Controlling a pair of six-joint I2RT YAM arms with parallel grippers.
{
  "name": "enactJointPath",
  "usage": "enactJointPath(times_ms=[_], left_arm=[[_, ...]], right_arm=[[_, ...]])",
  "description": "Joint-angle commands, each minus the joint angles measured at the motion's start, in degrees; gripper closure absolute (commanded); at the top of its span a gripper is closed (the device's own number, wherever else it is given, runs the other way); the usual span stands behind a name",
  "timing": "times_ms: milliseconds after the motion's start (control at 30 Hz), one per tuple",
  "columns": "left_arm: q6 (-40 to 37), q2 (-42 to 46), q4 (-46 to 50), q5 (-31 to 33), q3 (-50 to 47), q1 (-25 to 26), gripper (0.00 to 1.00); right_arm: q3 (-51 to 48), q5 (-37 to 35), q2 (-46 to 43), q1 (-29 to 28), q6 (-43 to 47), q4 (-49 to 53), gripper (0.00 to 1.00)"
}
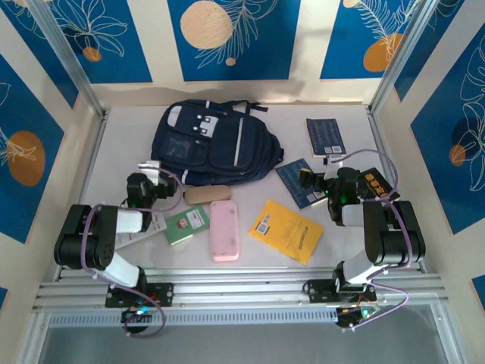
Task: Pack the student bag
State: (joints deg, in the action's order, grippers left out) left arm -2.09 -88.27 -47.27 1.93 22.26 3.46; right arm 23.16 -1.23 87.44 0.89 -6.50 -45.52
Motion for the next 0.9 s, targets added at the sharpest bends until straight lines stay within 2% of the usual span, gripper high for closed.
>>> enactJointPath(times_ms=[0,867], left_arm=[[-0.55,0.29,-0.39,0.17,0.77,0.34,0.0],[-1.82,0.29,-0.86,1.01,0.51,1.72,0.0]], right_arm=[[1.17,0.88,0.0,0.46,1.25,-0.1,0.01],[1.18,0.93,0.01,0.42,1.15,-0.03,0.01]])
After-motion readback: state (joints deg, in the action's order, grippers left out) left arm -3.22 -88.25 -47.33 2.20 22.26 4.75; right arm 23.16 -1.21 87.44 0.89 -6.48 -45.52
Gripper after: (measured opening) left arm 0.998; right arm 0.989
